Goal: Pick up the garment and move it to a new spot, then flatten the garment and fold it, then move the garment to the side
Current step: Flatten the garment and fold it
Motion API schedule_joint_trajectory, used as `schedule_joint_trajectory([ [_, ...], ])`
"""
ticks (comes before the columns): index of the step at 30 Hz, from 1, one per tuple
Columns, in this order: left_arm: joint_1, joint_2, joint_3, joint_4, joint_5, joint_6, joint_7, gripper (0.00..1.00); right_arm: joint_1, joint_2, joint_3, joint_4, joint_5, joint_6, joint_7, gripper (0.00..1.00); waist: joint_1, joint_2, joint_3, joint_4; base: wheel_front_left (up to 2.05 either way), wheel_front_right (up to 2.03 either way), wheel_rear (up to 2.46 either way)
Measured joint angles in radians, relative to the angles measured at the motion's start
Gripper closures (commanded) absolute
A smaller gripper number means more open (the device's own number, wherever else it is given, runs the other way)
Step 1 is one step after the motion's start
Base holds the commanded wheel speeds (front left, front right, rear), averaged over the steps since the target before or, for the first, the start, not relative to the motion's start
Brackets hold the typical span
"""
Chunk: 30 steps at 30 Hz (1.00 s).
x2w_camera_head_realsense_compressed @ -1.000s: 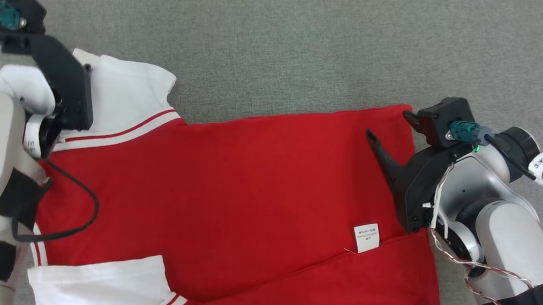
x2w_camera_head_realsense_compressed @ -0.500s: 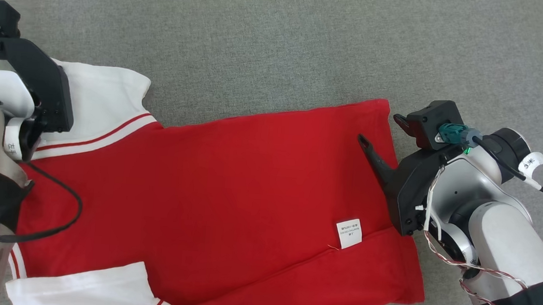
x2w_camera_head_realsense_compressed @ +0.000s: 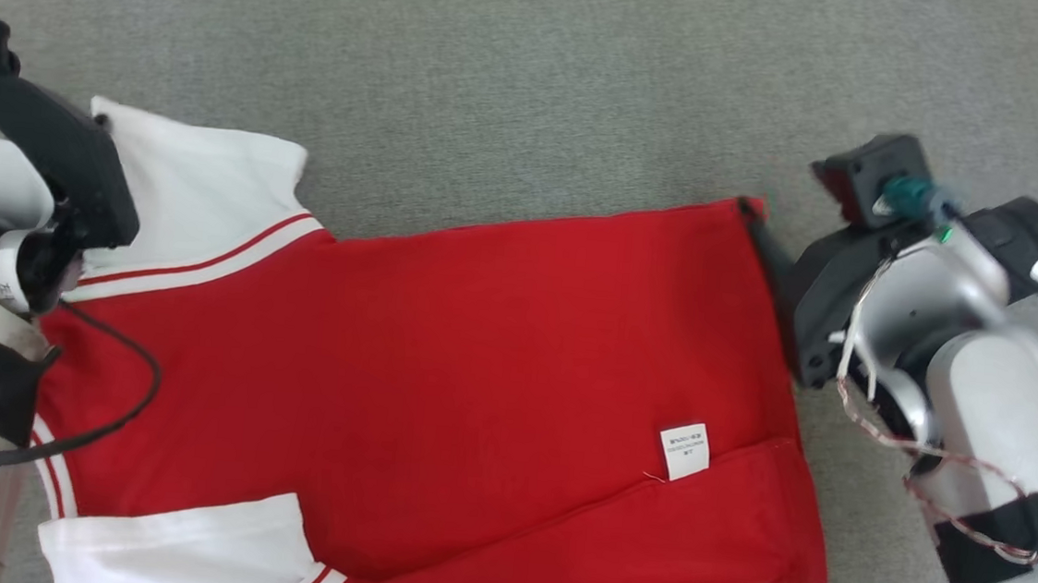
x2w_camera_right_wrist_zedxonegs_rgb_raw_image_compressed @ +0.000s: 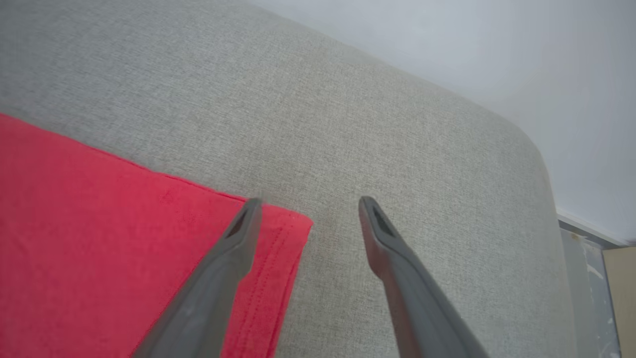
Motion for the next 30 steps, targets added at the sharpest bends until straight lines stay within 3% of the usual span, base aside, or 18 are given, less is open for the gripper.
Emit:
schedule_joint_trajectory([
  [8, -0.001, 0.001, -0.031, -0.038, -0.027, -0.027, -0.009, 1.0, -0.024, 0.027, -0.032, 0.095, -0.034, 0.0, 0.119, 0.0, 0.0001, 0.0002, 0.009, 0.043, 0.0, 0.0, 0.0],
  [22, -0.003, 0.0, -0.052, -0.072, -0.051, -0.035, -0.012, 1.0, -0.064, 0.026, -0.051, 0.191, -0.024, 0.0, 0.156, 0.0, 0.0, 0.0001, 0.03, 0.066, 0.0, 0.0, 0.0],
  [23, -0.003, 0.0, -0.053, -0.073, -0.051, -0.035, -0.012, 1.0, -0.066, 0.026, -0.046, 0.197, -0.017, 0.0, 0.157, 0.12, 0.0, 0.0, 0.03, 0.067, 0.0, 0.0, 0.0],
  [24, -0.003, 0.0, -0.054, -0.074, -0.053, -0.035, -0.015, 1.0, -0.066, 0.026, -0.044, 0.203, -0.009, 0.0, 0.157, 0.47, 0.0, 0.0001, 0.031, 0.068, 0.0, 0.0, 0.0],
  [25, -0.003, -0.001, -0.056, -0.076, -0.055, -0.035, -0.018, 1.0, -0.068, 0.025, -0.044, 0.209, -0.001, 0.0, 0.156, 0.89, 0.0, 0.0001, 0.031, 0.07, 0.0, 0.0, 0.0],
  [26, -0.005, -0.003, -0.057, -0.077, -0.059, -0.035, -0.021, 1.0, -0.072, 0.025, -0.042, 0.217, 0.004, 0.0, 0.156, 1.0, 0.0, 0.0001, 0.032, 0.073, 0.0, 0.0, 0.0],
  [30, -0.007, -0.011, -0.055, -0.089, -0.072, -0.036, -0.071, 1.0, -0.076, 0.022, -0.042, 0.233, 0.011, 0.0, 0.133, 1.0, 0.0001, 0.0001, 0.027, 0.085, 0.0, 0.0, 0.0],
])
